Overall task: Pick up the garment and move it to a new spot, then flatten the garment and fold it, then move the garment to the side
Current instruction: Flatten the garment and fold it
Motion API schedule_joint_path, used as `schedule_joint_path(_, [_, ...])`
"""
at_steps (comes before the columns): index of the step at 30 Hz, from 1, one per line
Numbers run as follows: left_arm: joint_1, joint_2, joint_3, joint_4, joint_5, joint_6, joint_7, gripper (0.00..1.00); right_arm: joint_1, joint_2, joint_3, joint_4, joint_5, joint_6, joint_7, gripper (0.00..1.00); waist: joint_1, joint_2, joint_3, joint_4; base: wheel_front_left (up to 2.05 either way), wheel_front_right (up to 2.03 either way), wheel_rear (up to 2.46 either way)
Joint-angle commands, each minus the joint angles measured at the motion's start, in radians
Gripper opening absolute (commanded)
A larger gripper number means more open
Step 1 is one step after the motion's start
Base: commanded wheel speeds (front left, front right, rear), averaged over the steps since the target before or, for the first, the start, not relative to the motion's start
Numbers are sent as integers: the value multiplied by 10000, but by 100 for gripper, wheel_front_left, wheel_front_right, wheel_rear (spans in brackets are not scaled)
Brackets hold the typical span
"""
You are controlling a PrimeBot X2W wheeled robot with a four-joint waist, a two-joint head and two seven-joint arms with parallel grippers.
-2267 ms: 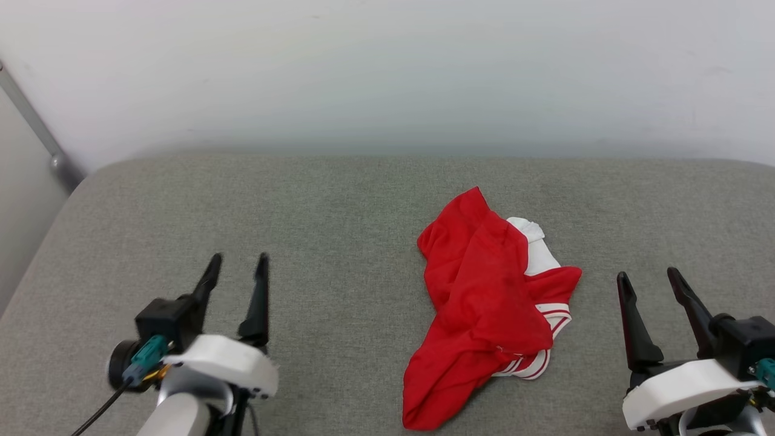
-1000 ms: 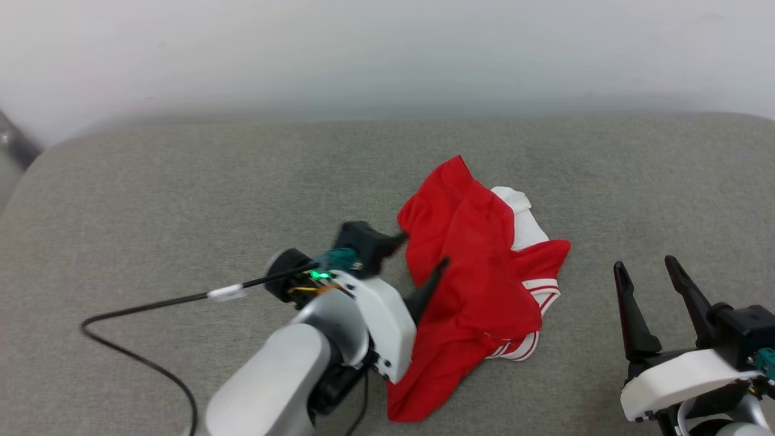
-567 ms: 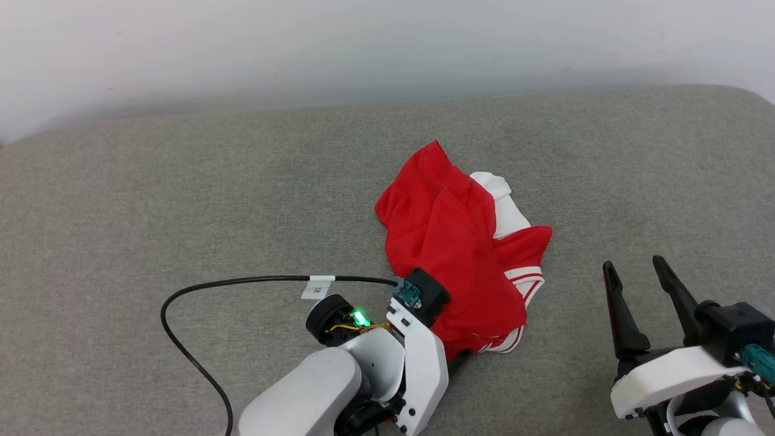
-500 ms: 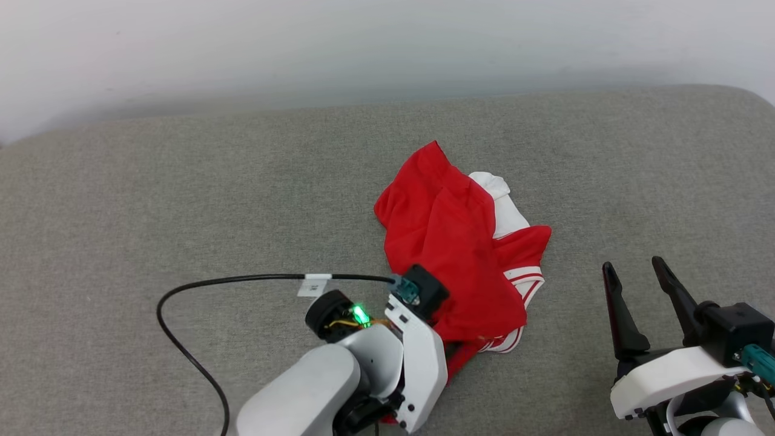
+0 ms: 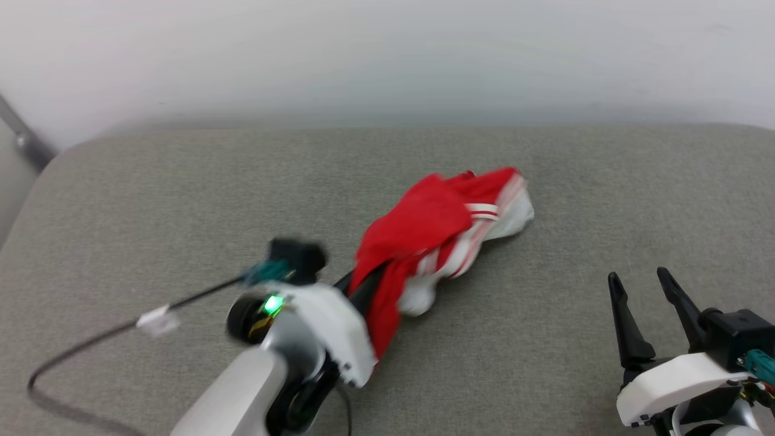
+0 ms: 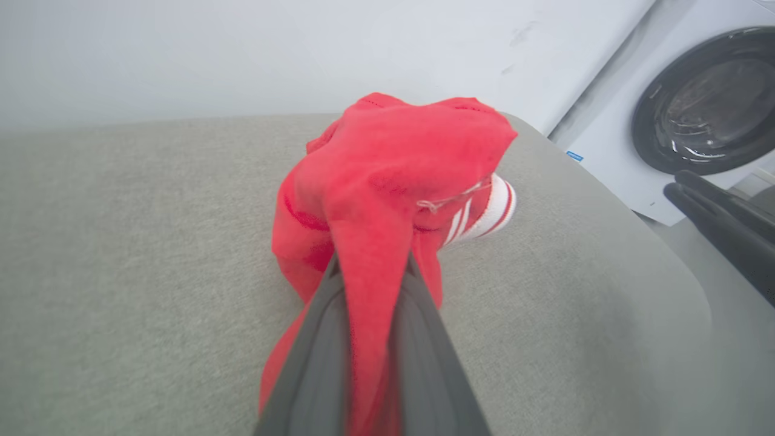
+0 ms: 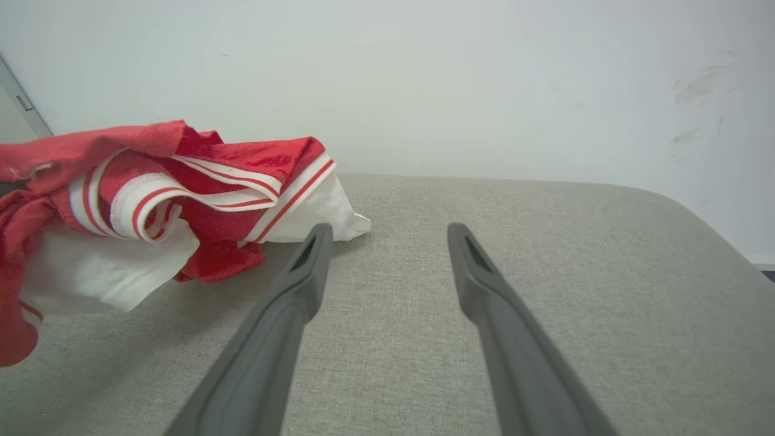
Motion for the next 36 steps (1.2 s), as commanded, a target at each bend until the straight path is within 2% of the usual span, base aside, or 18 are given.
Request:
schedule_joint_path(1, [818,111,414,-69,-434,323,-262,0,130,6,-48,-61,-26,-7,35,100,-1,0,-171,224,0,0,0])
schedule_joint_path(5, [2567,307,1177,1,-1408,843,-580,0,231,6,-53,-145,-34,-7,97,100,-1,0,-266,345,0,0,0])
schedule_joint_path(9, [3953,417,1615,86,-2070,1172,-718,0,383,6,-91,-222,-51,-7,147,100,-1,0,-378,433,0,0,0])
schedule_joint_path(11, [4395,520,1636,109,-2135,1310,-712,41,460,6,-102,-275,-91,-7,185,100,-1,0,-456,451,0,0,0])
schedule_joint_path(12, [4496,577,1602,70,-2052,1336,-749,100,478,6,-116,-271,-104,-7,201,100,-1,0,-504,464,0,0,0])
schedule_joint_path(24, [3846,1018,1482,-1106,-257,1481,-2628,100,849,6,-257,-506,-180,-7,396,100,-1,0,-960,521,0,0,0])
schedule_joint_path(28, [3383,1305,1638,-1472,691,1590,-3700,100,926,6,-354,-622,-164,-7,467,100,-1,0,-999,581,0,0,0])
schedule_joint_path(36, [3010,1703,1895,-1699,1597,1824,-4155,100,953,6,-624,-502,22,-7,663,100,-1,0,-899,862,0,0,0])
